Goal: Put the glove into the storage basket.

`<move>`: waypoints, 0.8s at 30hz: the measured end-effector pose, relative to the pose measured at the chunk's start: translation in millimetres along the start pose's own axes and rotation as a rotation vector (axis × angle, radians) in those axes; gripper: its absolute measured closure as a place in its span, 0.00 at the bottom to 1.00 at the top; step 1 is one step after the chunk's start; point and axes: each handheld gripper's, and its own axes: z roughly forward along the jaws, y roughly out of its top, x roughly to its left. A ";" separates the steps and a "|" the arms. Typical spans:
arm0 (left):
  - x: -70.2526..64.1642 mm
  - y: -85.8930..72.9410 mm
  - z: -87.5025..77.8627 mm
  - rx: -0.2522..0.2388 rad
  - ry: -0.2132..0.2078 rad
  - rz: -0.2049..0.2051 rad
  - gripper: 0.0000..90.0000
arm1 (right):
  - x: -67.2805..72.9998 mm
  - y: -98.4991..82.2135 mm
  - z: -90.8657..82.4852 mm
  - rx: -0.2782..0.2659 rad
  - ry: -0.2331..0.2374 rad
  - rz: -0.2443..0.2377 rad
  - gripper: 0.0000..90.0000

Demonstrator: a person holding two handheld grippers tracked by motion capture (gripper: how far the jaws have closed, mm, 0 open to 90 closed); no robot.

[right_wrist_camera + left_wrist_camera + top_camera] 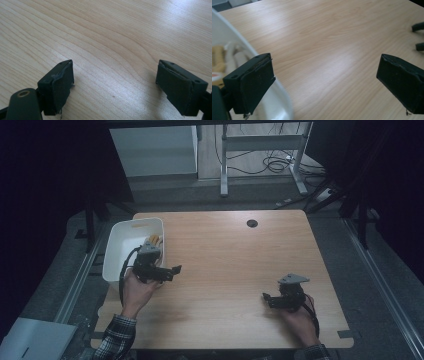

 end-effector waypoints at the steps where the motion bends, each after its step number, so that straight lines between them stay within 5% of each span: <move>1: -5.7 -2.3 1.9 -0.002 -0.010 0.013 0.02 | 0.2 0.0 0.0 -0.001 -0.001 0.003 0.17; 13: -45.5 -32.9 21.3 -0.010 -0.067 0.122 0.01 | 0.0 0.0 0.0 0.000 0.000 0.000 0.17; 24: -53.7 -73.0 39.6 0.059 -0.070 0.144 0.01 | 0.1 0.0 0.0 0.001 0.000 0.001 0.17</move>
